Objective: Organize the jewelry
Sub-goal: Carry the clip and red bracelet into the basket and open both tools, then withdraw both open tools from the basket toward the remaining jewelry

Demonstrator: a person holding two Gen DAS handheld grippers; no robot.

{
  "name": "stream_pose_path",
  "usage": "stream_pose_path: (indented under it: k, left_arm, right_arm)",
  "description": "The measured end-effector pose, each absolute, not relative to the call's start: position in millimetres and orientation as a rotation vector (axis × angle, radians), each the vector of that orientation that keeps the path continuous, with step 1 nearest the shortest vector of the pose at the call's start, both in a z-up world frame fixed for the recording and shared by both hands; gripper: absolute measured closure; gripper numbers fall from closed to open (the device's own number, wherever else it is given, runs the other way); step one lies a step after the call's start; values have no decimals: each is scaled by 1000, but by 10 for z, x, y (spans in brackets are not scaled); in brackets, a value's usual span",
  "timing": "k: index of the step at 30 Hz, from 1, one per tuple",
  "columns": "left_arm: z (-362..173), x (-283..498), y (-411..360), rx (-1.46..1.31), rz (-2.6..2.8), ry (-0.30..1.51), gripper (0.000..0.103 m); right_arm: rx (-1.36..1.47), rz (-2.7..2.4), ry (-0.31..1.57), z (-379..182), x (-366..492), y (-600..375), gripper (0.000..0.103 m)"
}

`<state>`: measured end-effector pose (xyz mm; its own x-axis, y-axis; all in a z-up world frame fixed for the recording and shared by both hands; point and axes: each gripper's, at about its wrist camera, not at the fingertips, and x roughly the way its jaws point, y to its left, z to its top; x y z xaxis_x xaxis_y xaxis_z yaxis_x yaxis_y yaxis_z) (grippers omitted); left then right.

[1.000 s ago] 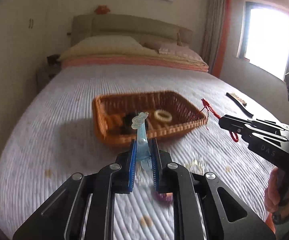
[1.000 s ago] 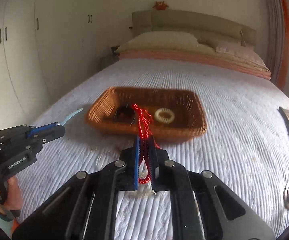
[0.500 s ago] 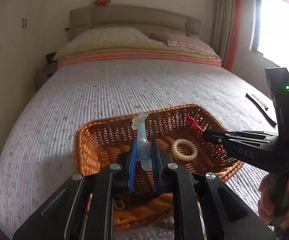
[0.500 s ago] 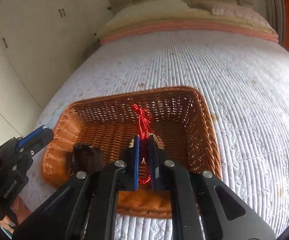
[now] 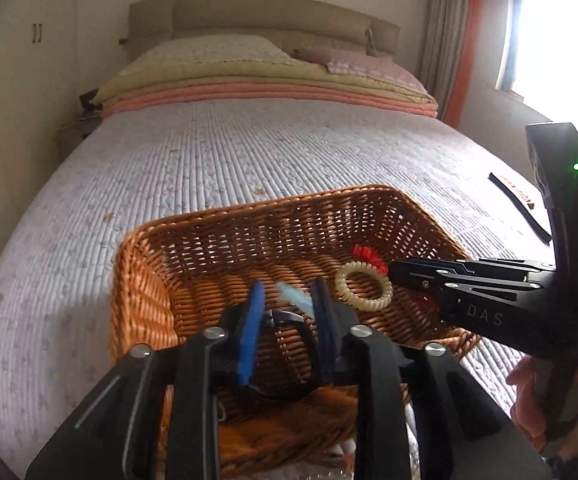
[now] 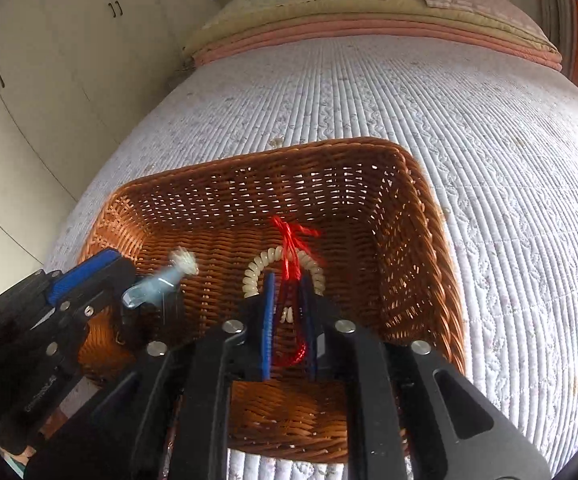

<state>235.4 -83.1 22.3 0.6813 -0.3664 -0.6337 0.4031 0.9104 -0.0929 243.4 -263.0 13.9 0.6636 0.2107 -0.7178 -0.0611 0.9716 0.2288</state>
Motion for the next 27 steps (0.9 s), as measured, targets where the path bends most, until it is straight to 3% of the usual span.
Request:
stream_pose_path:
  k: [3, 6, 10, 18, 27]
  left_arm:
    - [339, 2200, -742, 35, -443, 676, 71]
    - [519, 1942, -612, 16, -451, 628, 61]
    - [740, 1525, -415, -14, -471, 575, 58]
    - [783, 833, -209, -50, -510, 538, 58]
    - [220, 626, -70, -135, -531, 685, 58]
  right_arm:
    - [207, 171, 816, 225, 2343, -2656, 83]
    - [215, 186, 798, 325, 2206, -2647, 80]
    - [213, 216, 736, 574, 1738, -2711, 62]
    - [167, 234, 633, 786, 955, -2640, 61]
    - [100, 206, 657, 344, 562, -2499, 62]
